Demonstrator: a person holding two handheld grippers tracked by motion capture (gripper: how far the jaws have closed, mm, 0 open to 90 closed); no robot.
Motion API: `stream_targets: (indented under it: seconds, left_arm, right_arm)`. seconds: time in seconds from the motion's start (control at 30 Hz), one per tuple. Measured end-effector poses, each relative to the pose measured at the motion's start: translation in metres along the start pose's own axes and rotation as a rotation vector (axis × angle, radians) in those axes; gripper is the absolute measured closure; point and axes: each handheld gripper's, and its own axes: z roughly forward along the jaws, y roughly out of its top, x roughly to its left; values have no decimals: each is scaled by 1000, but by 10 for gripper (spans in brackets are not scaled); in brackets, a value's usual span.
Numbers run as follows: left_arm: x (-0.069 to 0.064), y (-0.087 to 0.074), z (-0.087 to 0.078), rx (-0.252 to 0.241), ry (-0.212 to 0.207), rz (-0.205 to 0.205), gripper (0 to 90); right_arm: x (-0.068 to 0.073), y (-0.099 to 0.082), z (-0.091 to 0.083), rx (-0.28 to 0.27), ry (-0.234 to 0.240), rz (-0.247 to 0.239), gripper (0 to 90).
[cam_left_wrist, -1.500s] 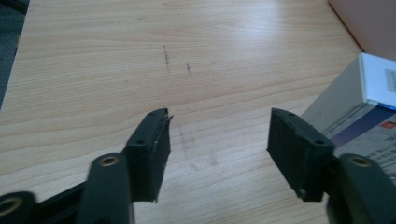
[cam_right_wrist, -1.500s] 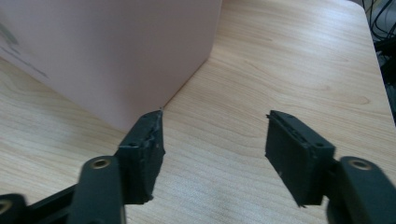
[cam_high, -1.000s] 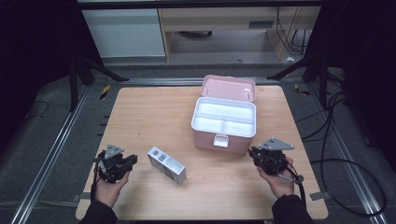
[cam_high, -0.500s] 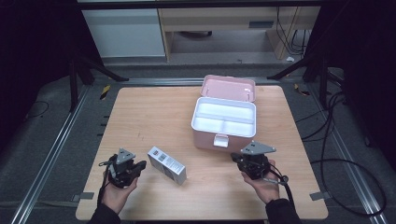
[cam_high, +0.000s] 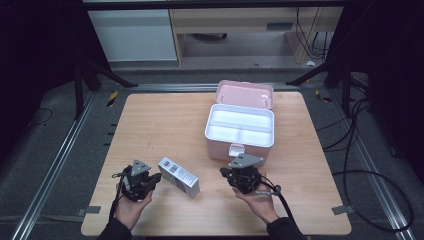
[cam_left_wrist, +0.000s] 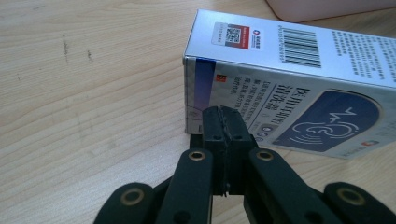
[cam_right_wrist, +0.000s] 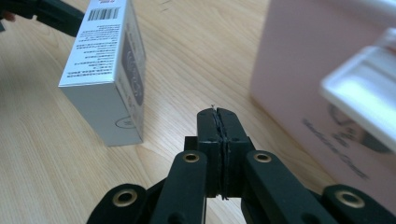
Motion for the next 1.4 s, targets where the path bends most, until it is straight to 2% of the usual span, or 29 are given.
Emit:
stream_targets:
  seconds: [0.17, 0.23, 0.27, 0.37, 0.43, 0.5, 0.53, 0.67, 0.83, 1.1, 1.4]
  left_arm:
    - [-1, 2, 8, 14, 6, 9, 898]
    - [-1, 3, 10, 14, 8, 11, 898]
    - [-1, 4, 11, 16, 10, 12, 897]
    - [0, 4, 13, 15, 13, 13, 897]
    - [0, 5, 14, 15, 16, 10, 897]
    - [1, 6, 17, 16, 17, 13, 897]
    - [1, 7, 18, 15, 16, 14, 897]
    - [3, 10, 23, 8, 15, 18, 897]
    - [5, 16, 31, 6, 17, 33, 898]
    - [8, 20, 36, -4, -27, 40, 898]
    - [11, 22, 37, -12, -50, 44, 899]
  right_arm:
    - [9, 4, 21, 23, 19, -17, 891]
    - [11, 6, 29, 28, 32, -10, 891]
    - [15, 8, 38, 40, 39, -17, 892]
    - [19, 9, 45, 44, 50, -16, 892]
    - [23, 12, 50, 38, 59, -10, 892]
    - [28, 13, 56, 11, 94, 20, 892]
    - [33, 12, 60, 17, 97, 6, 891]
    - [41, 13, 66, 27, 106, -13, 892]
    - [45, 14, 70, 17, 121, -9, 892]
    - [57, 16, 80, 15, 150, -6, 891]
    - [68, 21, 92, 16, 181, 0, 889]
